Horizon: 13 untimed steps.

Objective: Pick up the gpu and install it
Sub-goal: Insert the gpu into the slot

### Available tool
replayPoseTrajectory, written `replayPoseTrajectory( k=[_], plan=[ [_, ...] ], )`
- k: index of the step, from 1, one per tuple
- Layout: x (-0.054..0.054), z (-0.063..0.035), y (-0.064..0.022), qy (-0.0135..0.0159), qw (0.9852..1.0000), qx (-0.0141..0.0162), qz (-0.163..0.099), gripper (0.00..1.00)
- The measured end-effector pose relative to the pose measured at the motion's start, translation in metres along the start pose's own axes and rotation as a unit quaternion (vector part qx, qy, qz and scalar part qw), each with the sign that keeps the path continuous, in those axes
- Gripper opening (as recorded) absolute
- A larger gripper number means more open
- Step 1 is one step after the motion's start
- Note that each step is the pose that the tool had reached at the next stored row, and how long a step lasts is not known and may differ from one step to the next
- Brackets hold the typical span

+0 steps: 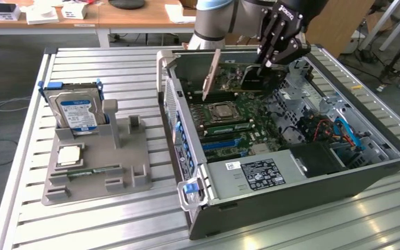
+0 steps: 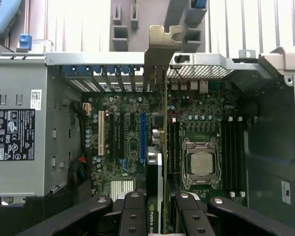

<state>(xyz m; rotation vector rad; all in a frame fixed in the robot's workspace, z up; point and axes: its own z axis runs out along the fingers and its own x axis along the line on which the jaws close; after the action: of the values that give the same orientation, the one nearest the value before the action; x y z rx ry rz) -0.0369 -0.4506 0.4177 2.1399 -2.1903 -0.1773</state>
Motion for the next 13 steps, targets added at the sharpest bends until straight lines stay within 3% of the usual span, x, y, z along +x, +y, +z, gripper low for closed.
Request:
replayPoseTrajectory(
  k=[3, 9, 10, 13],
  plan=[
    [-0.0001, -0.0007, -0.0053, -0.0004, 1.0, -0.0001, -0.002, 0.27],
    [-0.0001, -0.0007, -0.0055, -0.0004, 1.0, 0.0007, -0.003, 0.27],
    [-0.0001, -0.0007, -0.0055, -0.0004, 1.0, 0.0034, -0.003, 0.27],
    [-0.0001, -0.0003, -0.0056, -0.0004, 0.9998, 0.0205, -0.007, 0.27]
  ],
)
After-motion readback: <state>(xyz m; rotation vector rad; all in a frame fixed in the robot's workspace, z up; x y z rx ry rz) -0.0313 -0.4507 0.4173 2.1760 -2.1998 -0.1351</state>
